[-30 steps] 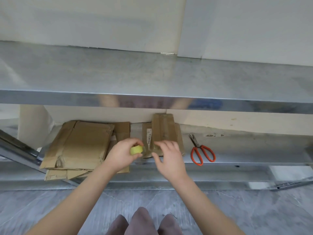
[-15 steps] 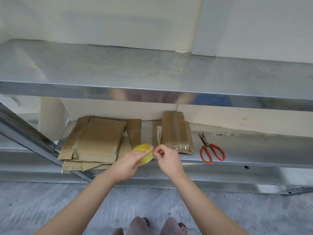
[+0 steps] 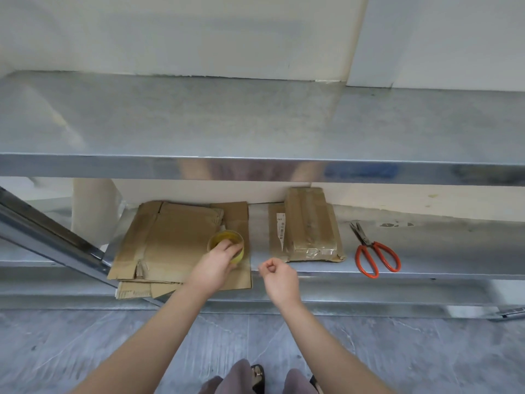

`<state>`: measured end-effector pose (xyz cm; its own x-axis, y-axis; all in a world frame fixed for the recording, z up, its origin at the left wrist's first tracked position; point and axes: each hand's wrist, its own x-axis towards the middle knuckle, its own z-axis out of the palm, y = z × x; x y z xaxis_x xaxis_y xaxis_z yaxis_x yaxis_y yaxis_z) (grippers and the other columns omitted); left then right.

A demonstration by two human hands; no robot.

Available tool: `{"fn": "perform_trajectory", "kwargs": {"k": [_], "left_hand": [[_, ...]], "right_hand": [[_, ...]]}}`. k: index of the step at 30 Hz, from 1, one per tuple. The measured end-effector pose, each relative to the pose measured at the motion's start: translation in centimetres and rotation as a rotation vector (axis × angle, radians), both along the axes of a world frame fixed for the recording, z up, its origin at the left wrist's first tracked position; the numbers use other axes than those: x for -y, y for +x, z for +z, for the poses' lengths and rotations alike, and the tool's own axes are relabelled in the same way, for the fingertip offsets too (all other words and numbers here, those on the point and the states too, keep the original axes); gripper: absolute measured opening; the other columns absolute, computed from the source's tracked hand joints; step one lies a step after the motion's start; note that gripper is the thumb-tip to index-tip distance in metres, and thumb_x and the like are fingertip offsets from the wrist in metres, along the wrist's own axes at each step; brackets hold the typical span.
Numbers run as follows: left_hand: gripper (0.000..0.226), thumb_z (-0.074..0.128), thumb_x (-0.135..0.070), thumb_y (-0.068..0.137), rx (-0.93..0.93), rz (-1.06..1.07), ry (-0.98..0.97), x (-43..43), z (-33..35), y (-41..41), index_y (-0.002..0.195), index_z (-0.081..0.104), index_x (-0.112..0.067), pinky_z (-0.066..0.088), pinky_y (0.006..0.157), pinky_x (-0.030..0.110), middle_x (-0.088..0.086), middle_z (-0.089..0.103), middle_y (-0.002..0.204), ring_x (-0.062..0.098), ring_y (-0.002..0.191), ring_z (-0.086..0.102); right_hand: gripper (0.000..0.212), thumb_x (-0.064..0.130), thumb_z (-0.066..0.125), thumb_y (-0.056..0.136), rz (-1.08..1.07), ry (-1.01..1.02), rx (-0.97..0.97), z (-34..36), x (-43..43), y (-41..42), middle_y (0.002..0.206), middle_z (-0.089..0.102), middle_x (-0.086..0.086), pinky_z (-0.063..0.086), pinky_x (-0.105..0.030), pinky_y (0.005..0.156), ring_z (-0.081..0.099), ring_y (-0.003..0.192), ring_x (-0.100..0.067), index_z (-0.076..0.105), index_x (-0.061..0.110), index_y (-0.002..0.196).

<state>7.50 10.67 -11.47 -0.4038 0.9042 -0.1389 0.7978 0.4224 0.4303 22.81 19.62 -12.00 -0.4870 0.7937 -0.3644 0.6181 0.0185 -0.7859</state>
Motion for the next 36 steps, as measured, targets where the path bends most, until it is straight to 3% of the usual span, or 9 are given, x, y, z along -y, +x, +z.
{"fn": "perform_trajectory", "kwargs": {"k": [5, 9, 12, 16, 20, 24, 28, 30, 36], "left_hand": [[0.057, 0.064, -0.011, 0.088, 0.025, 0.002, 0.001, -0.7, -1.8, -0.1, 0.142, 0.046, -0.020, 0.041, 0.105, 0.032, 0.004, 0.043, 0.140, 0.023, 0.126, 0.045], [0.057, 0.062, -0.010, 0.089, 0.008, -0.027, -0.003, -0.8, -2.5, -0.1, 0.143, 0.045, -0.018, 0.039, 0.105, 0.034, 0.006, 0.044, 0.138, 0.022, 0.127, 0.041], [0.056, 0.059, -0.007, 0.089, -0.017, -0.051, 0.023, -0.6, -2.8, 0.0, 0.142, 0.046, -0.016, 0.041, 0.103, 0.034, 0.007, 0.047, 0.136, 0.024, 0.123, 0.043], [0.057, 0.057, -0.008, 0.090, -0.038, -0.062, 0.026, -0.6, -2.8, 0.1, 0.144, 0.042, -0.016, 0.041, 0.103, 0.033, 0.007, 0.046, 0.137, 0.023, 0.126, 0.040], [0.057, 0.055, -0.020, 0.093, -0.108, -0.099, 0.017, -0.2, -2.9, 0.5, 0.147, 0.037, -0.013, 0.026, 0.115, 0.032, 0.006, 0.040, 0.144, 0.023, 0.138, 0.029], [0.061, 0.048, -0.037, 0.095, -0.262, -0.144, -0.010, 0.2, -1.8, 1.2, 0.150, 0.031, -0.017, 0.009, 0.121, 0.038, 0.000, 0.031, 0.154, 0.023, 0.147, 0.015], [0.057, 0.042, -0.043, 0.096, -0.353, -0.195, 0.143, -0.4, 0.8, 4.2, 0.147, 0.038, -0.018, 0.012, 0.119, 0.038, -0.001, 0.042, 0.148, 0.021, 0.144, 0.027], [0.057, 0.035, -0.046, 0.098, -0.340, -0.211, 0.197, -1.3, 1.8, 6.5, 0.148, 0.036, -0.018, 0.012, 0.119, 0.038, -0.002, 0.040, 0.150, 0.019, 0.144, 0.028], [0.057, 0.026, -0.045, 0.102, -0.245, -0.175, 0.213, -4.8, 2.6, 12.8, 0.150, 0.032, -0.015, 0.004, 0.120, 0.034, -0.002, 0.030, 0.156, 0.014, 0.147, 0.019]], "right_hand": [[0.014, 0.030, 0.063, 0.092, -0.053, 0.043, 0.110, -2.0, -0.6, -0.8, 0.084, 0.070, 0.003, 0.045, -0.025, 0.074, 0.065, 0.086, -0.017, 0.068, 0.018, 0.089], [0.008, 0.021, 0.062, 0.089, -0.108, 0.055, 0.120, -2.8, -0.4, -1.4, 0.082, 0.070, 0.005, 0.045, -0.023, 0.070, 0.067, 0.085, -0.018, 0.069, 0.021, 0.085], [0.005, 0.028, 0.065, 0.087, -0.119, 0.075, 0.177, -3.0, -0.5, -1.8, 0.074, 0.065, 0.011, 0.040, -0.022, 0.065, 0.066, 0.086, -0.017, 0.060, 0.029, 0.088], [0.026, 0.037, 0.065, 0.088, -0.056, 0.137, 0.249, -3.1, -0.9, -1.9, 0.081, 0.067, 0.005, 0.039, -0.025, 0.062, 0.065, 0.084, -0.020, 0.050, 0.026, 0.106], [0.025, 0.041, 0.055, 0.093, 0.071, 0.253, 0.253, -2.5, -0.2, -0.8, 0.093, 0.066, 0.001, 0.045, -0.028, 0.062, 0.064, 0.084, -0.022, 0.046, 0.026, 0.111], [0.030, 0.043, 0.049, 0.095, 0.192, 0.523, 0.118, -0.8, 1.6, 1.8, 0.112, 0.060, 0.008, 0.048, -0.029, 0.079, 0.056, 0.105, -0.015, 0.055, 0.026, 0.118], [0.038, 0.040, 0.045, 0.095, 0.223, 0.875, 0.077, 0.6, 1.4, 5.3, 0.135, 0.054, 0.006, 0.040, -0.037, 0.102, 0.046, 0.126, -0.018, 0.058, 0.028, 0.129], [0.041, 0.038, 0.044, 0.096, 0.208, 0.920, 0.098, 1.2, 0.5, 7.2, 0.142, 0.051, 0.004, 0.034, -0.039, 0.108, 0.042, 0.134, -0.020, 0.056, 0.027, 0.134], [0.047, 0.024, 0.064, 0.091, 0.104, 0.820, 0.171, 1.9, -4.1, 11.3, 0.140, 0.054, -0.003, 0.038, -0.044, 0.107, 0.046, 0.134, -0.025, 0.056, 0.020, 0.137]]}}
